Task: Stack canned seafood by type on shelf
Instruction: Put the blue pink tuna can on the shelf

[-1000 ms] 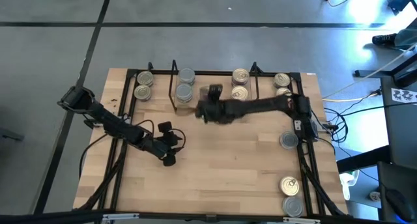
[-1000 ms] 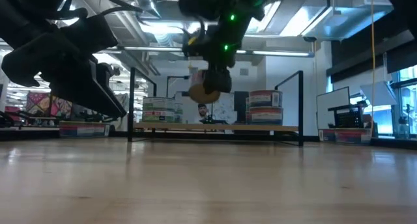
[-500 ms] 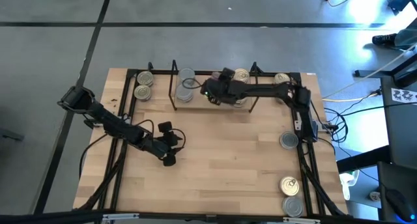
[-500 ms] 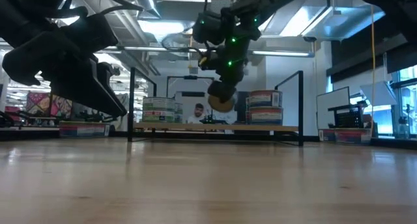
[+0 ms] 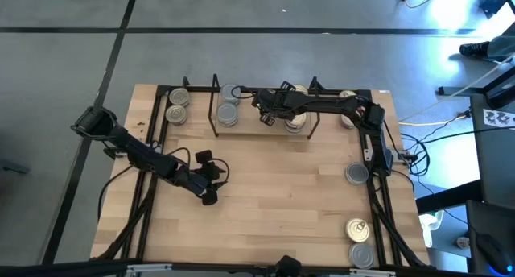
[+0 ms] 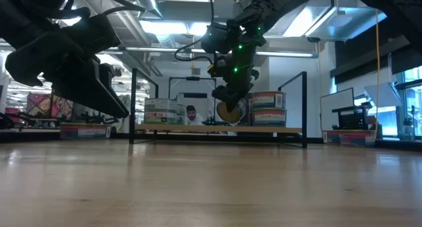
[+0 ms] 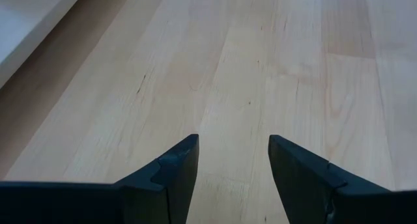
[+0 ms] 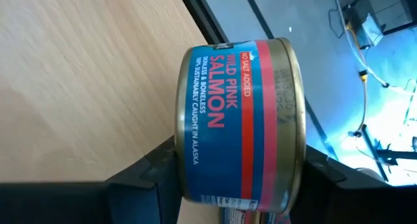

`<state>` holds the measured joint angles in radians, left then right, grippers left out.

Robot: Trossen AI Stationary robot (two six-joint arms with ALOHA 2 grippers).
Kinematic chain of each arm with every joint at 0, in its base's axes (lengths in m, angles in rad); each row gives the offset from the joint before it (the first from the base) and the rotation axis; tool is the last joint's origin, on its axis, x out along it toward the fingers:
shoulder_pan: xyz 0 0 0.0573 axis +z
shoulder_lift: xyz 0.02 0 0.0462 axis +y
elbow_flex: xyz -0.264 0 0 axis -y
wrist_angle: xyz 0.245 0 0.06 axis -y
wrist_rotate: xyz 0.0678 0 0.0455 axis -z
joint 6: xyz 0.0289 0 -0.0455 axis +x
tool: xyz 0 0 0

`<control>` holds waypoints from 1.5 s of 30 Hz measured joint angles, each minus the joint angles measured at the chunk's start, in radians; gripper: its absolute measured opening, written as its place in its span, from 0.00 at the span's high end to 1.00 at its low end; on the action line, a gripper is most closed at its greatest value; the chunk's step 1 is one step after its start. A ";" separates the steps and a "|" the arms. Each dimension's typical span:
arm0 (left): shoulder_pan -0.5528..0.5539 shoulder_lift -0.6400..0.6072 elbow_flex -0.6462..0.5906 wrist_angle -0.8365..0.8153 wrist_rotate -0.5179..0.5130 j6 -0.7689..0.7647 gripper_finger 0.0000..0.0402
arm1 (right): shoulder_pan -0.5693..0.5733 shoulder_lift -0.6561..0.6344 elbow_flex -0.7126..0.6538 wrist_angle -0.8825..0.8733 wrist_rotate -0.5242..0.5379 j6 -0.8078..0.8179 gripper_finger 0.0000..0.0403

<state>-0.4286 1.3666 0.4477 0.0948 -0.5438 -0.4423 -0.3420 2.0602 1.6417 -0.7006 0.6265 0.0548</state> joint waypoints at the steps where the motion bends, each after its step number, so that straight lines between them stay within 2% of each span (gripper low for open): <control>1: 0.000 0.000 0.000 0.000 0.000 0.000 0.54 | 0.000 0.002 0.000 0.001 -0.003 0.001 0.51; 5: 0.000 0.000 0.000 0.000 0.000 0.000 0.54 | 0.000 0.026 0.000 0.003 0.013 -0.001 0.51; 11: 0.000 0.000 0.000 0.000 0.000 -0.002 0.54 | 0.003 0.056 0.003 -0.003 0.101 -0.002 0.51; 18: -0.001 0.000 0.000 0.000 0.000 0.000 0.54 | 0.002 0.056 0.002 -0.030 0.089 -0.006 0.50; 33: -0.001 0.000 0.000 0.000 0.000 0.000 0.54 | 0.002 0.058 0.000 -0.035 0.035 -0.010 0.31; 45: -0.001 0.000 0.000 0.000 0.000 -0.002 0.54 | 0.023 0.050 0.017 -0.075 -0.011 -0.033 0.30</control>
<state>-0.4294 1.3666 0.4480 0.0948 -0.5434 -0.4438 -0.3191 2.1101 1.6586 -0.7754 0.6159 0.0219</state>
